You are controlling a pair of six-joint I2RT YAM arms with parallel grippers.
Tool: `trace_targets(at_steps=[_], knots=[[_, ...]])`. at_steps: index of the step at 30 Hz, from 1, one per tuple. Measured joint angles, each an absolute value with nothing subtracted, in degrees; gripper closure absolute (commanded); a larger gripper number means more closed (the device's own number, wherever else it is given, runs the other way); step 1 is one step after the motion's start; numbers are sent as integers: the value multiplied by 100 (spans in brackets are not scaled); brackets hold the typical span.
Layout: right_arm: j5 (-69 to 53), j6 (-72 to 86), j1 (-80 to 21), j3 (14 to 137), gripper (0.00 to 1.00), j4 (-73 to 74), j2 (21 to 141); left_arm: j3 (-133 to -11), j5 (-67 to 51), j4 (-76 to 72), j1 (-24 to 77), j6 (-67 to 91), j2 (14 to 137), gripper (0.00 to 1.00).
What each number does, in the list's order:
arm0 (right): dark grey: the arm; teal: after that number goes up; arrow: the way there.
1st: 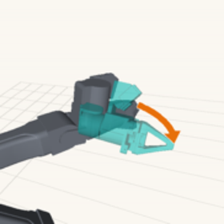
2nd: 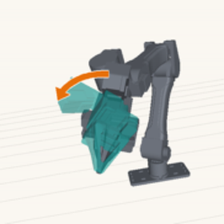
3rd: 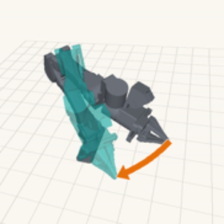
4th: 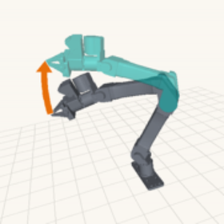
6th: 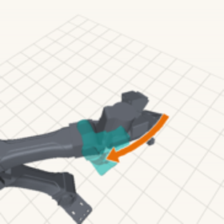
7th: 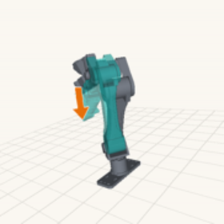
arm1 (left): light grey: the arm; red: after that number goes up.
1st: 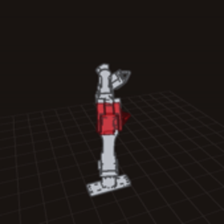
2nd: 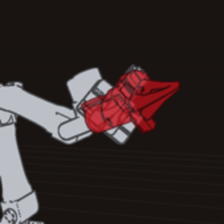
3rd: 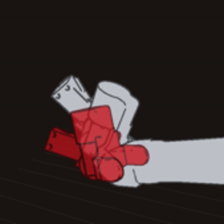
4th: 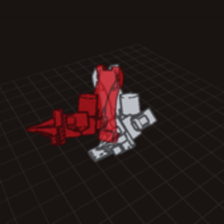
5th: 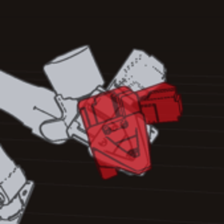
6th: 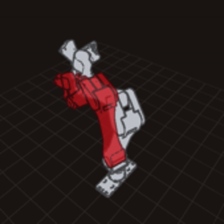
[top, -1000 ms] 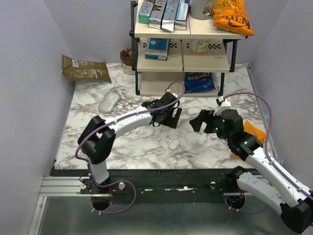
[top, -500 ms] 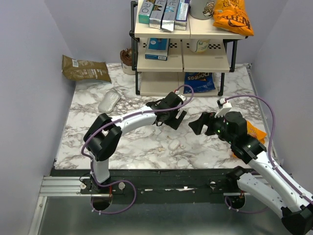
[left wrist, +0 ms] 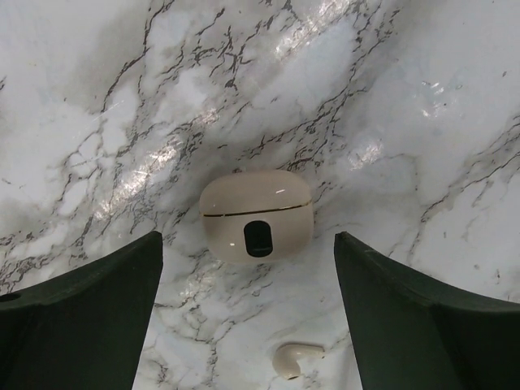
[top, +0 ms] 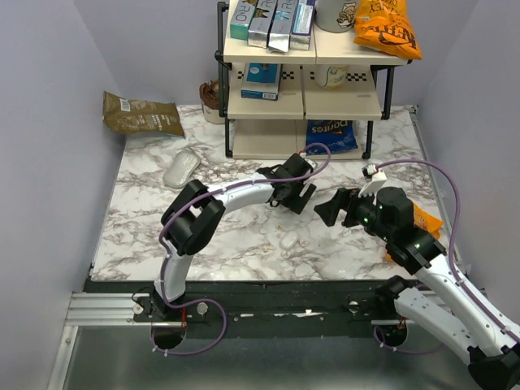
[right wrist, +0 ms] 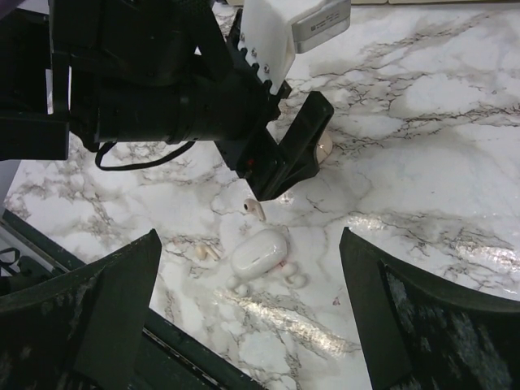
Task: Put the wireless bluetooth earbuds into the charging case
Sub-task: Pick up the charging case from the center of the board.
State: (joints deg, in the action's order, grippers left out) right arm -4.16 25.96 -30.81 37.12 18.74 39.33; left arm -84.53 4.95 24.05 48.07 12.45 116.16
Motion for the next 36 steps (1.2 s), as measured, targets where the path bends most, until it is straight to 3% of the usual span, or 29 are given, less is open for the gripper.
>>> trace_targets(at_steps=[19,31,36], knots=[[-416,2596,-3081,3712,0,1964,3935,-8766,285,2383,4799,1308,12003,14],[-414,2598,-3081,3712,0,1990,3865,-8694,198,2327,4709,1328,12003,26],[-412,2598,-3081,3712,0,1997,3820,-8676,200,2314,4696,1319,12001,24]])
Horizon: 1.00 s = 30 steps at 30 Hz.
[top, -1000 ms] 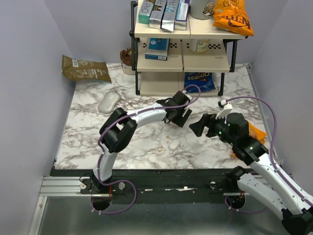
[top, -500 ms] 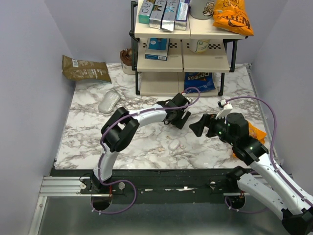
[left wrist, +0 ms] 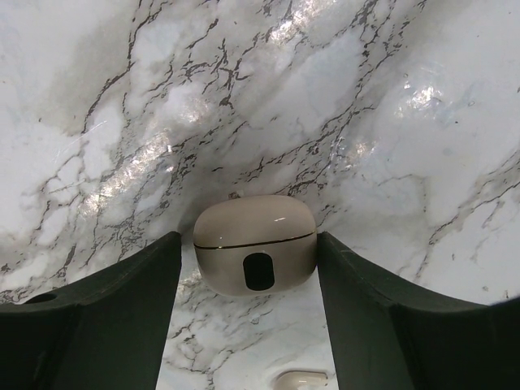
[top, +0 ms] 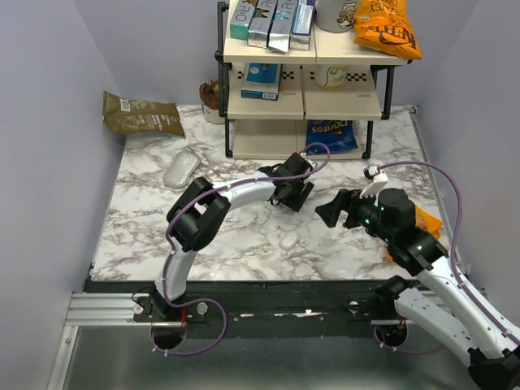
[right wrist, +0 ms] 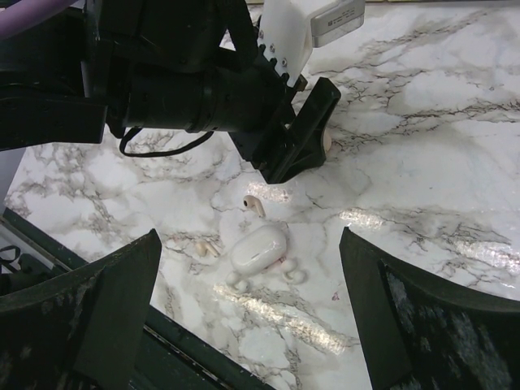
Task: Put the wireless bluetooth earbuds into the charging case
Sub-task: Pick up the charging case from the center of the board.
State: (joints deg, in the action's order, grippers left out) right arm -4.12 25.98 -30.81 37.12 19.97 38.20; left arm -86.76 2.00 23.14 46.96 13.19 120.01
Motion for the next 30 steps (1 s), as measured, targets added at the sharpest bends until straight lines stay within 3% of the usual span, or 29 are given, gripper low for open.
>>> trace_targets(at_steps=[10,13,14,16,17,21,30], knots=[[-412,2600,-3081,3712,0,2001,3822,-8573,204,2215,4696,1253,11948,23],[-410,2600,-3081,3712,0,2001,3822,-8573,215,2224,4696,1212,11948,34],[-410,2600,-3081,3712,0,2001,3822,-8573,233,2235,4696,1190,11948,47],[-408,2600,-3081,3712,0,2001,3822,-8569,274,2257,4700,1164,11948,61],[-408,2600,-3081,3712,0,2001,3822,-8569,279,2261,4700,1133,11944,73],[-408,2609,-3081,3712,0,2003,3817,-8471,311,2202,4700,1107,11878,99],[-220,2722,-3081,3970,0,2206,3767,-7129,451,1542,4696,1138,10787,100]])
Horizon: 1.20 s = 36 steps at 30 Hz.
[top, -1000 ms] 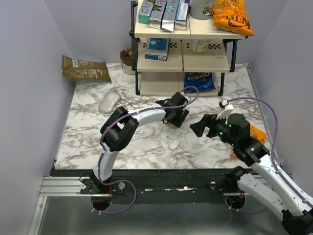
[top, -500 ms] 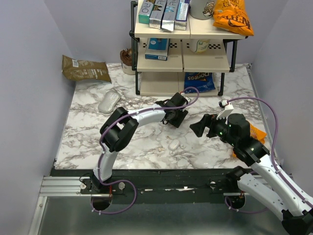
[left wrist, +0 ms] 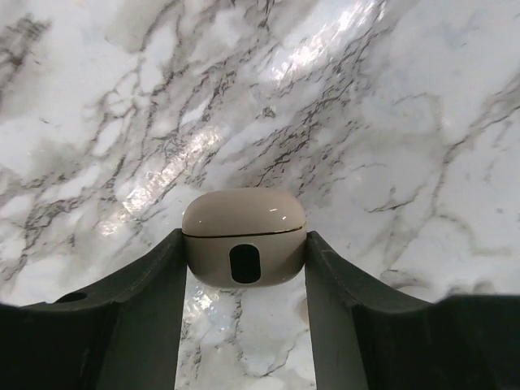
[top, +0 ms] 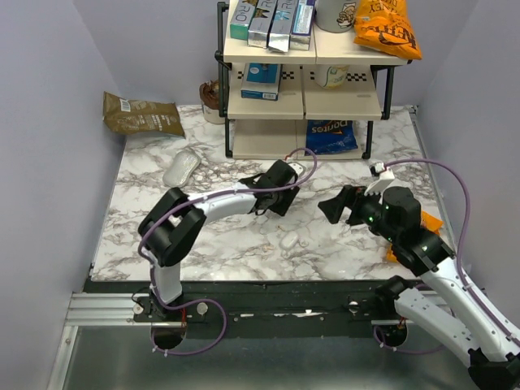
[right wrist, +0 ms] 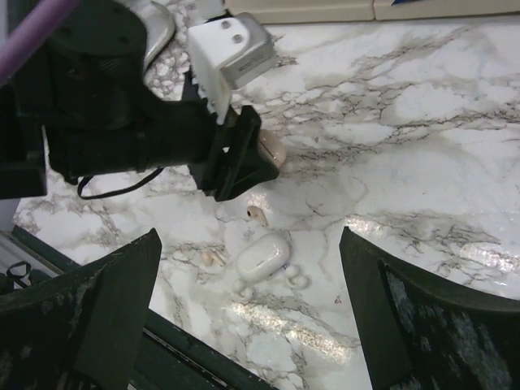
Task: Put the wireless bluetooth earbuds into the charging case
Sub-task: Pick up the charging case from the center of the board, then open the charging case to the charging case.
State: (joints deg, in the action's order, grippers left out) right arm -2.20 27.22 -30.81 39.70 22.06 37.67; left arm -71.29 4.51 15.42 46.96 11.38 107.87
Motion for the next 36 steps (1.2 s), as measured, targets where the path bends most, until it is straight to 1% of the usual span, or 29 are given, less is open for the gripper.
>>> trace_targets(at_steps=[2,7,9,10,13,14,16,21,24,30,36], knots=[[-60,2794,-3081,4101,0,2233,3771,-6772,456,1216,4696,1179,10326,100],[78,2954,-3081,4185,0,2211,3900,-5607,235,-325,4696,1267,9035,100],[-93,2928,-3081,4195,0,2185,4069,-4783,-139,-1441,4696,1264,8468,100],[-193,2893,-3081,4213,0,2167,4178,-4156,-357,-2171,4727,1229,8132,100],[-521,2777,-3081,4294,0,2147,4497,-2635,-729,-4051,4895,1061,7618,100],[-624,2729,-3081,4322,0,2137,4563,-2191,-838,-4482,4965,993,7526,100],[-858,2620,-3081,4410,0,2117,4657,-1785,-906,-4851,5039,873,7411,100],[-1417,2327,-3129,4993,0,2115,5151,-1544,-808,-5461,5251,489,6855,100],[-1610,2185,-3361,5253,0,2117,5544,-1549,-727,-5664,5308,281,6604,100],[-1656,2091,-3837,5325,0,2220,6025,-1553,-534,-5621,5391,-80,6541,100],[-1625,2084,-4073,5500,0,2259,6265,-1614,-351,-5380,5496,-298,6541,100]])
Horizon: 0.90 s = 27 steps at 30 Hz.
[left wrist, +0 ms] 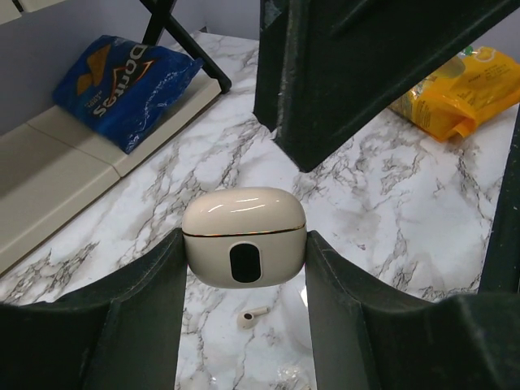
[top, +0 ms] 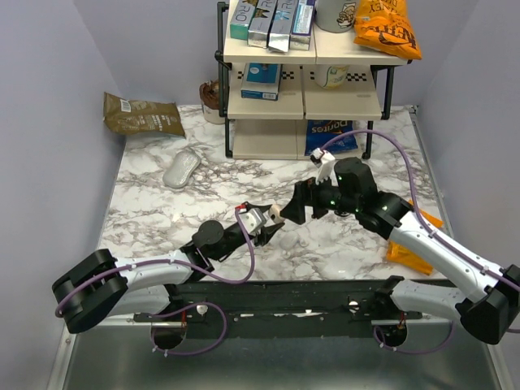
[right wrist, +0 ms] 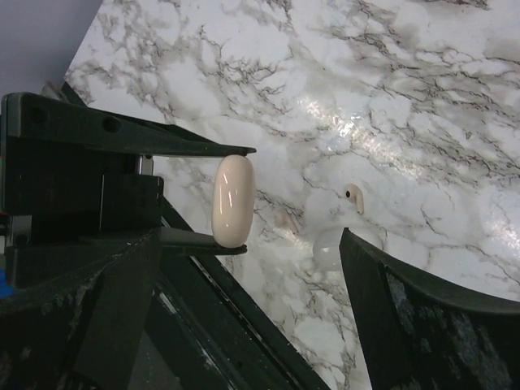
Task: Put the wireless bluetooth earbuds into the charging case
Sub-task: Open the charging case to the charging case.
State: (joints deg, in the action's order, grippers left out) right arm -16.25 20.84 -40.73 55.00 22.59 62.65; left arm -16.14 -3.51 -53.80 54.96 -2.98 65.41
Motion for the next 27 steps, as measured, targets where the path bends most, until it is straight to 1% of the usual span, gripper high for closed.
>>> trace_targets(at_steps=[7,13,27], knots=[[-1546,2045,-4134,5625,0,2259,6635,-1649,-231,-5247,5610,-408,6469,100],[-1463,2040,-4154,5627,3,2287,6882,-1649,-165,-5070,5739,-473,6296,100],[-1122,2093,-4185,5631,3,2322,6689,-1647,67,-4952,5863,-543,6114,100]])
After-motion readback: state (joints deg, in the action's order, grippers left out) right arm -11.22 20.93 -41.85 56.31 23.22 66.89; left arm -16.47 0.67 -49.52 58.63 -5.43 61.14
